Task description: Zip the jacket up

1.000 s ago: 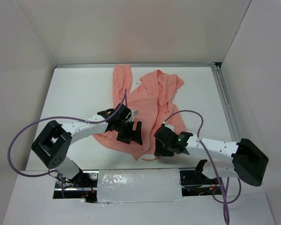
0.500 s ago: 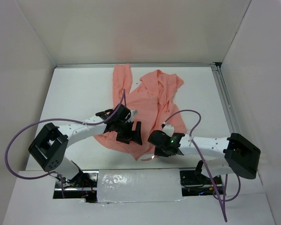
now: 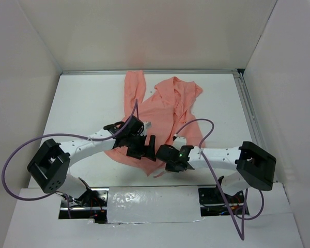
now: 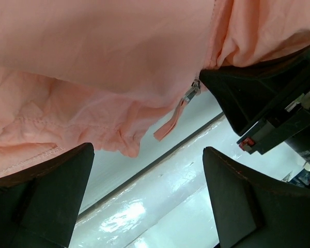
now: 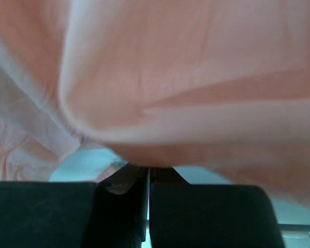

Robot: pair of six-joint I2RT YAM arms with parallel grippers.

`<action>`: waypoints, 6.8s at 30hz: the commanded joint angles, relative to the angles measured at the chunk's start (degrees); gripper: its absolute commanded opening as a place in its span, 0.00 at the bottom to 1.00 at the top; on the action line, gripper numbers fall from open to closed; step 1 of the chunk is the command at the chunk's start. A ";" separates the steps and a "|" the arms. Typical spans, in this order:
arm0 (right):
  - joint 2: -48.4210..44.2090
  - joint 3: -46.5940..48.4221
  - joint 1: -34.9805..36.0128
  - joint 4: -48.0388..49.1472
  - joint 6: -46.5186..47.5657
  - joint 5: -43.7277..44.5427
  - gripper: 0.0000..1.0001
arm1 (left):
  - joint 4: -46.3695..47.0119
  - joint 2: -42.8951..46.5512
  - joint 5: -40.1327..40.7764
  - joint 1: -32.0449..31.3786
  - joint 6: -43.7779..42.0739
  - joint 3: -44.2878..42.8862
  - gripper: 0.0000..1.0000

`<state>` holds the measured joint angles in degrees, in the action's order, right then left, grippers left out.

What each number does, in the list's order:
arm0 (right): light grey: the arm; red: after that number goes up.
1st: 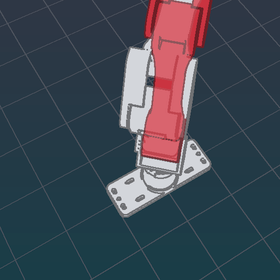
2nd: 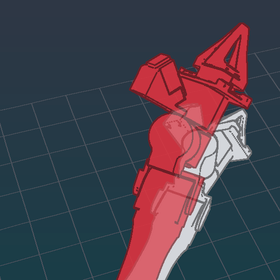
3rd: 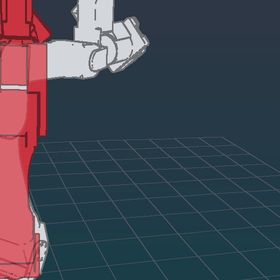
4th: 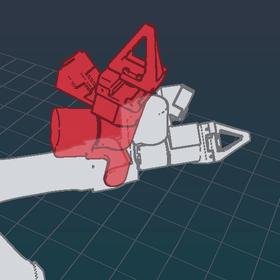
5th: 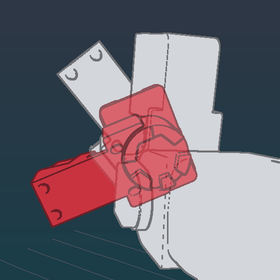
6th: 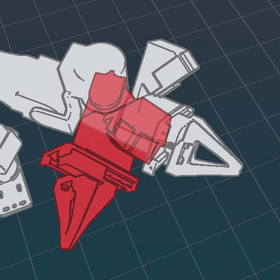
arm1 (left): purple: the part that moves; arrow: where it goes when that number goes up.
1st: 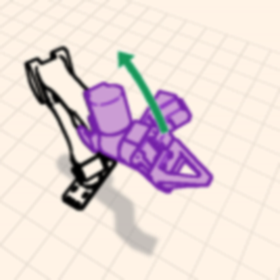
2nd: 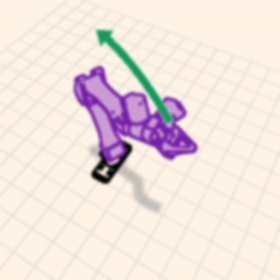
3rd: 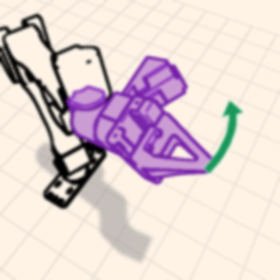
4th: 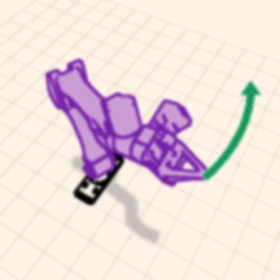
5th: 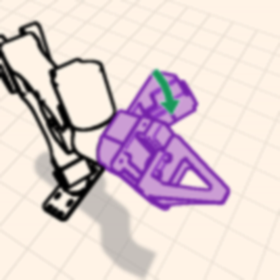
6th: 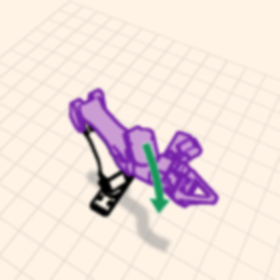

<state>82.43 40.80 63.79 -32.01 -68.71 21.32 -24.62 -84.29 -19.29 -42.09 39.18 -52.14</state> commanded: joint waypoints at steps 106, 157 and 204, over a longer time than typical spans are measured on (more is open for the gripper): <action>-36.99 -17.50 -26.96 3.62 21.07 -18.60 0.00 | -13.35 -17.84 22.19 -22.60 0.37 -9.82 0.38; 10.11 15.98 -44.81 22.08 27.75 -15.70 0.00 | -4.82 1.05 13.49 -6.32 4.04 -12.85 0.00; 5.81 9.83 -44.19 23.48 28.72 -15.70 0.00 | -21.00 -25.22 27.11 -15.31 4.85 -26.70 0.59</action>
<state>88.97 50.98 20.10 -10.28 -40.75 5.52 -44.64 -109.40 6.92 -57.60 45.19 -77.25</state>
